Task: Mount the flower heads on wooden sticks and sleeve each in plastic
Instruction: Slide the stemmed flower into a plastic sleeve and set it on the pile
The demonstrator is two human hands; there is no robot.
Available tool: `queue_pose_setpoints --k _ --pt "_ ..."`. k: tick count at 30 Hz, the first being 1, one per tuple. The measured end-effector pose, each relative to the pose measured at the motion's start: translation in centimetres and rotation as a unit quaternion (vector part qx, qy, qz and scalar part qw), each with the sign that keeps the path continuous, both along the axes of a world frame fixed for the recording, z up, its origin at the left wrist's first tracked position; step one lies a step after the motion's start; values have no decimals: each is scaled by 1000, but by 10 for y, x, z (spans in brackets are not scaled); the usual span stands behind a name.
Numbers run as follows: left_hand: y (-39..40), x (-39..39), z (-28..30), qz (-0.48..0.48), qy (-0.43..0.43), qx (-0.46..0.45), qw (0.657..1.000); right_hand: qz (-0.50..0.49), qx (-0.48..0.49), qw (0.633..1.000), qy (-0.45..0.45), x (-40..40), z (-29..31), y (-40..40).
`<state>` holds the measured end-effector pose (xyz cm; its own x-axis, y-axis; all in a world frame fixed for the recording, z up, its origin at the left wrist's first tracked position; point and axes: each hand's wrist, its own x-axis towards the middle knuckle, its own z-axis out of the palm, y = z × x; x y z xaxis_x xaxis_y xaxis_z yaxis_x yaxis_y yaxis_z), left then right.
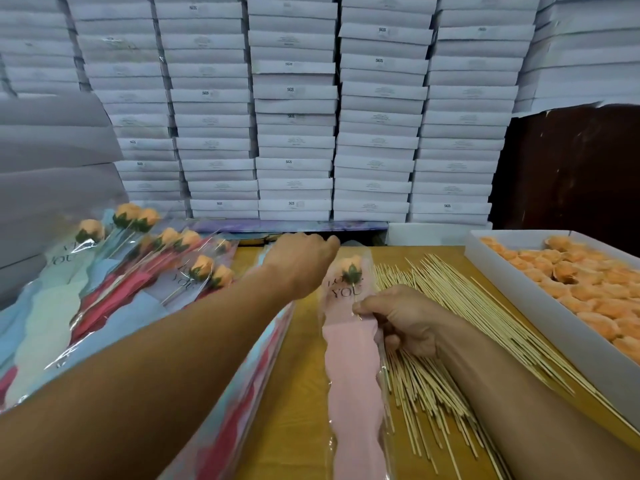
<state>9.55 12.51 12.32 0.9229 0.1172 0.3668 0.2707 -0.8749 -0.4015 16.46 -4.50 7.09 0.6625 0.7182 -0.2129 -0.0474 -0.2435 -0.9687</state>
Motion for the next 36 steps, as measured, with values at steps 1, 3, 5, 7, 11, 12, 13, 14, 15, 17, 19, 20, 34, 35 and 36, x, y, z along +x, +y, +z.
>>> queue_pose_setpoints --k 1,3,5,7,11,12,13,14,15,17,19,20,34,35,36 --pt "0 0 4 -22 36 46 998 -4 2 1000 -2 1 0 0" --pt "2 -1 9 -72 109 119 984 -10 3 1000 -6 3 -1 0" --pt "2 -5 8 -74 114 102 985 -12 6 1000 -6 5 -3 1" --pt "-4 -14 8 -7 72 -55 996 -21 19 1000 -6 7 -6 2" --pt "-16 -31 1 95 77 -614 780 -40 67 997 -5 12 -10 4" --pt "-20 -35 -3 91 67 -678 726 -39 79 996 -3 13 -10 5" --pt "-23 -39 -7 81 47 -720 688 -35 90 995 0 12 -10 6" --pt "-27 -41 -12 63 22 -753 655 -34 101 994 1 12 -10 7" --pt "-32 -41 -16 48 -2 -780 624 -37 114 993 1 12 -10 6" --pt "-39 -43 -21 34 -51 -822 566 -42 137 990 0 10 -9 7" --pt "-40 -46 -21 34 -88 -838 537 -38 153 988 4 8 -7 7" --pt "-37 -48 -19 32 -100 -836 538 -30 155 987 7 7 -5 6" --pt "120 -133 24 171 -257 -516 799 15 78 996 -38 1 0 1" --pt "136 -141 31 182 -270 -510 796 15 78 996 -38 1 0 1" --pt "152 -150 37 190 -285 -510 789 15 77 996 -38 1 0 1"
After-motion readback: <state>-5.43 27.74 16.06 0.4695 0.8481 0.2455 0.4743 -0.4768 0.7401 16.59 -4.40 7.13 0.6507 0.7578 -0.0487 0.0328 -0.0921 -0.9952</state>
